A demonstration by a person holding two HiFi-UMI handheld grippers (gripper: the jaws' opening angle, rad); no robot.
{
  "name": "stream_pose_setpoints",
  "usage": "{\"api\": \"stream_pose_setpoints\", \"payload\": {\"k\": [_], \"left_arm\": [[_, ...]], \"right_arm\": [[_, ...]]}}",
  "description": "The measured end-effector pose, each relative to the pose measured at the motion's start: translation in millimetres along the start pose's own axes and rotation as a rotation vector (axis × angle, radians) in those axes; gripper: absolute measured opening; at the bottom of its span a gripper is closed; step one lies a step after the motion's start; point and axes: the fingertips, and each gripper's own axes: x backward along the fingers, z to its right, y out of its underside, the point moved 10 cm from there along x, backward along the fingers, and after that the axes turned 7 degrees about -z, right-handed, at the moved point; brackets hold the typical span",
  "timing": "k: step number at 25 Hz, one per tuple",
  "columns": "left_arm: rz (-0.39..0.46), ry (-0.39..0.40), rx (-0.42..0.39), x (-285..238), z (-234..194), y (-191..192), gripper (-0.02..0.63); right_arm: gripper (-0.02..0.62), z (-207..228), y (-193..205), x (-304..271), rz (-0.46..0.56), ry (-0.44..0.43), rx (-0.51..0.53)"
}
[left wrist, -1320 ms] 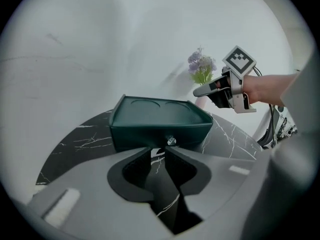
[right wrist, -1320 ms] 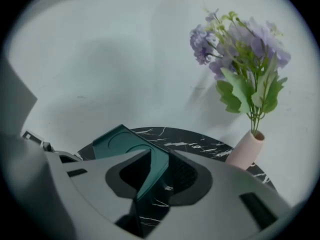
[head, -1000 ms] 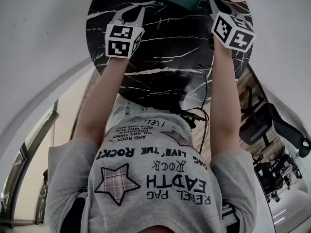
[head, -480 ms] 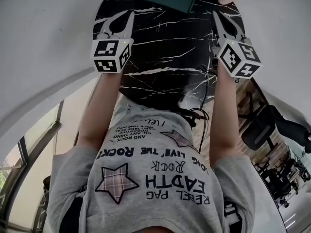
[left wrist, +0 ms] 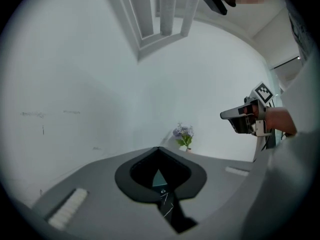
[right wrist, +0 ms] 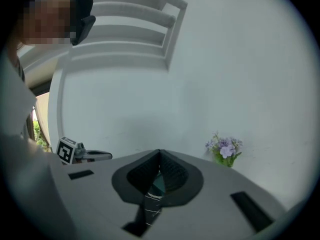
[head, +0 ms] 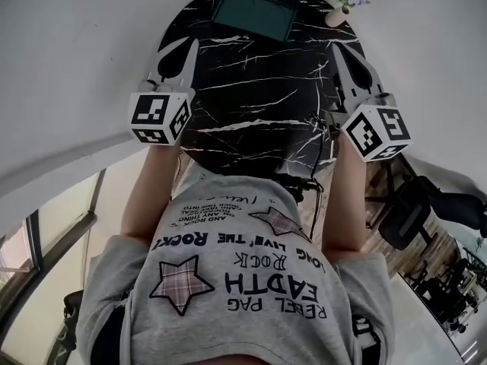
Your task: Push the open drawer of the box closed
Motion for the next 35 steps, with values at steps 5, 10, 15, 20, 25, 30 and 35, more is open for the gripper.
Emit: {"api": "stream_pose_setpoints", "payload": {"k": [5, 10, 15, 20, 25, 30, 35], "left_arm": [[0.048, 0.0, -0.011, 32, 2, -16, 0.009], [0.108, -0.004, -0.009, 57, 6, -29, 0.009], [0.156, -0.007, 0.061, 74, 4, -38, 0.009], [0.17, -0.026, 0.045, 85, 4, -46, 0.009], [0.194, -0.041, 0.029, 94, 5, -49, 0.009], [0.2, -0.036, 0.036, 96, 7, -47, 0.009], [0.198, -0.035, 0.041, 97, 5, -45, 0.009]], "right_arm": [[0.012, -15, -15, 35, 0.05, -0.017, 0.03], [0.012, -36, -21, 56, 0.102, -0.02, 0.061], [0.012, -48, -24, 65, 0.127, -0.035, 0.082], [0.012, -52, -26, 67, 0.153, -0.071, 0.047], [0.012, -58, -27, 69, 0.163, -0.086, 0.071], [0.012, -59, -24, 69, 0.162, -0.098, 0.058], [0.012, -64, -26, 68, 0.152, -0.1, 0.076]]}}
